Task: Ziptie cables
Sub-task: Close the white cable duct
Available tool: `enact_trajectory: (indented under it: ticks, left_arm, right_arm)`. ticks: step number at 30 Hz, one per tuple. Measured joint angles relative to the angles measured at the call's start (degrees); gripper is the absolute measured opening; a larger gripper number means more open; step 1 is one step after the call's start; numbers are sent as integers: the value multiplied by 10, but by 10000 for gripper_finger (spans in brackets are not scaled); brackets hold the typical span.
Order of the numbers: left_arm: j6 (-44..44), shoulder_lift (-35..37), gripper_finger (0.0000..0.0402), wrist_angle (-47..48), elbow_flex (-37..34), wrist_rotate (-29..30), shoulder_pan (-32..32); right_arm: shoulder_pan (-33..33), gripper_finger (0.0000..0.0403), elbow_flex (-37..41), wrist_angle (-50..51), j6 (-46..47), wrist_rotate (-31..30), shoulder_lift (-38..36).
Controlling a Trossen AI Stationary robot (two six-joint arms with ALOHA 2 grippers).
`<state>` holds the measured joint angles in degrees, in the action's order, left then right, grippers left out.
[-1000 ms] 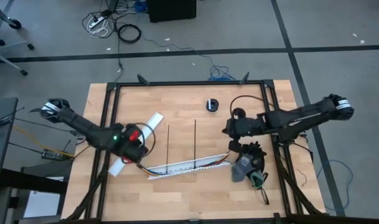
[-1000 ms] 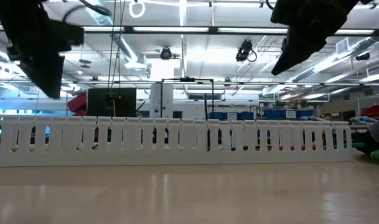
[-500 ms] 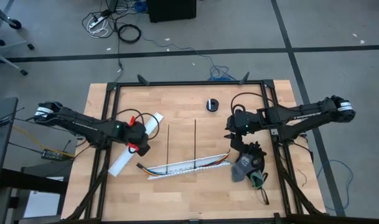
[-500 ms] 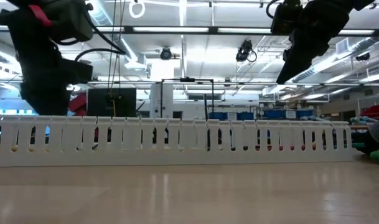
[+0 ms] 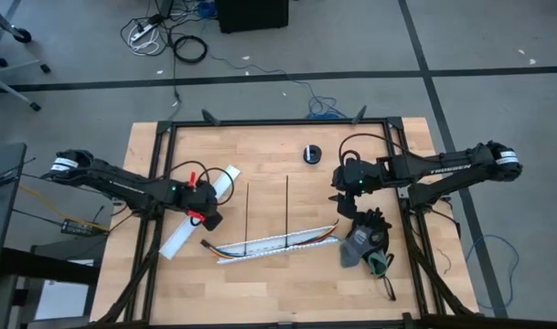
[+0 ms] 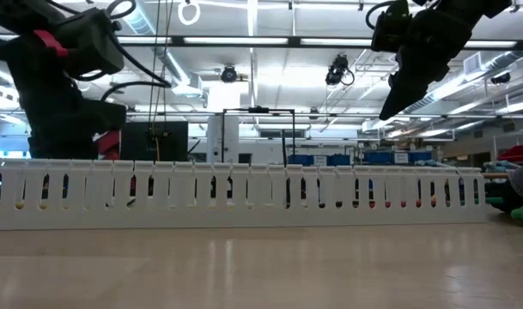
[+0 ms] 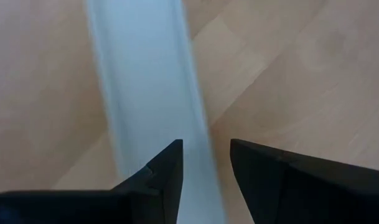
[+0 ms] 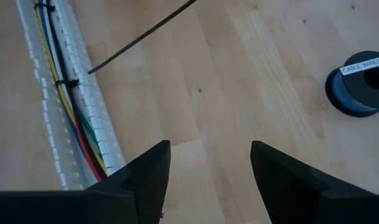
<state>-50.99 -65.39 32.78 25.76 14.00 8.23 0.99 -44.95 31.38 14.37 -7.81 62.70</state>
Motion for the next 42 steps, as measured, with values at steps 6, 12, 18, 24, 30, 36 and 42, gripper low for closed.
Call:
enact_trajectory:
  ticks: [6,12,18,24,30,36,42]
  left_arm:
    - [-1,-12,126,-38,-16,-4,0]
    - [5,-38,125,-41,-13,1,0]
    - [14,-61,75,-50,-10,30,1]
    - [55,-67,8,-40,17,63,1]
    - [127,-65,2,-24,107,78,0]
    - [203,-65,1,76,266,132,-6]
    - [275,-64,0,124,449,140,-19]
  right_arm:
    - [0,214,0,0,0,0,0]
    - [0,203,0,0,0,0,0]
    - [0,180,0,0,0,0,0]
    - [0,155,0,0,0,0,0]
    - [0,130,-12,4,-14,14,-2]
    - [2,123,-70,29,-34,55,-2]
    - [20,123,-130,45,-105,54,-2]
